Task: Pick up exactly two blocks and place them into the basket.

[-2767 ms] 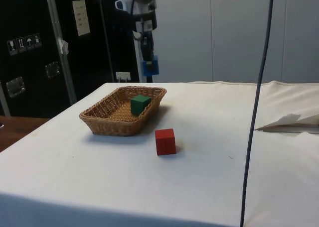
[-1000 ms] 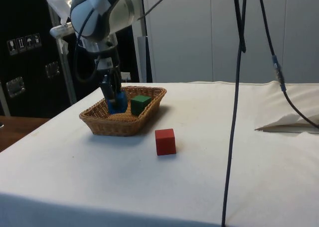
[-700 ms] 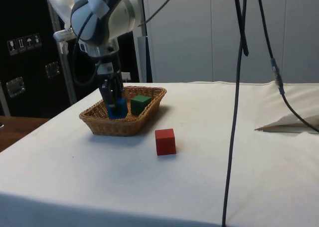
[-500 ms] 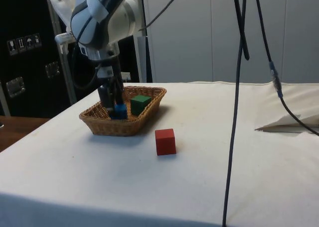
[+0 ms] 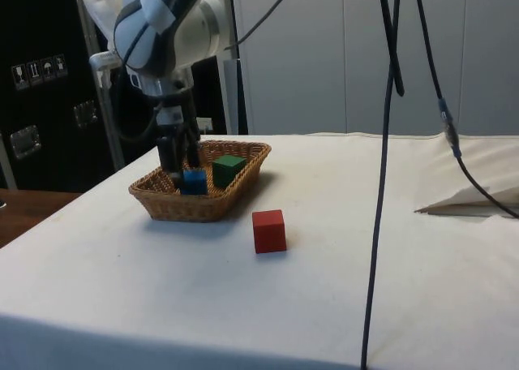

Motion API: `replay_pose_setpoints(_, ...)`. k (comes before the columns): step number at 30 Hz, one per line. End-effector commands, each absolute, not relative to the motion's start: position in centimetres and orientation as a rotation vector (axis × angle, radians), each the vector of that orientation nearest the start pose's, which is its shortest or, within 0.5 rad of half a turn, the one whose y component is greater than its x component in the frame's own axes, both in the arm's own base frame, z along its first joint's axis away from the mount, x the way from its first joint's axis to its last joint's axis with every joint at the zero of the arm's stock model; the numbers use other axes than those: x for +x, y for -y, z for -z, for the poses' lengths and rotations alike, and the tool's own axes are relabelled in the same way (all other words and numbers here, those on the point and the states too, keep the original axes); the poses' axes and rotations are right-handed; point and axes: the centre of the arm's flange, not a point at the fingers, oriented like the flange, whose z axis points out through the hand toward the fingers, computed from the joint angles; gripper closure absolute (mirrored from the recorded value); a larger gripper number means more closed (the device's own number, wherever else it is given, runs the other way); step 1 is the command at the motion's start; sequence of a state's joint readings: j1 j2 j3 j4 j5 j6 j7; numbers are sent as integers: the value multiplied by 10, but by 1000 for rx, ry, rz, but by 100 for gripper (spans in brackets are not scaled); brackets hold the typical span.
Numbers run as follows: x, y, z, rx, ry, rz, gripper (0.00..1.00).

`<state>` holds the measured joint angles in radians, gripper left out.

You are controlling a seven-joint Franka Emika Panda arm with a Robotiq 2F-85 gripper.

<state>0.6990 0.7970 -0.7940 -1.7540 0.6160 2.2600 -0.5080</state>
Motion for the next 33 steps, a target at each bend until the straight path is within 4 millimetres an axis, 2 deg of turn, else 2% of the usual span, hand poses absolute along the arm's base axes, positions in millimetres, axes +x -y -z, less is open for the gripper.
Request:
replay_pose_setpoints(1, 656, -2, -229, -3199, 250, -17, 0)
replay_pose_setpoints(3, 655, -1, -239, -3194, 240, -18, 0)
replay_pose_setpoints(4, 658, -2, -229, -3195, 248, -13, 0)
replay_pose_setpoints(5, 654, 0, -242, -3193, 235, -17, 0)
replay_pose_setpoints(10, 649, 1, -262, -3182, 215, -16, 0)
replay_pose_setpoints(11, 651, 1, -258, -3178, 221, -14, 0)
replay_pose_setpoints(19, 638, 3, -292, -3163, 176, -7, 0)
replay_pose_setpoints(21, 638, 3, -294, -3156, 177, -5, 0)
replay_pose_setpoints(29, 628, 4, -320, -3151, 125, 6, 0)
replay_pose_setpoints(31, 629, 5, -320, -3143, 129, 7, 0)
replay_pose_setpoints(33, 624, 5, -329, -3145, 101, 15, 0)
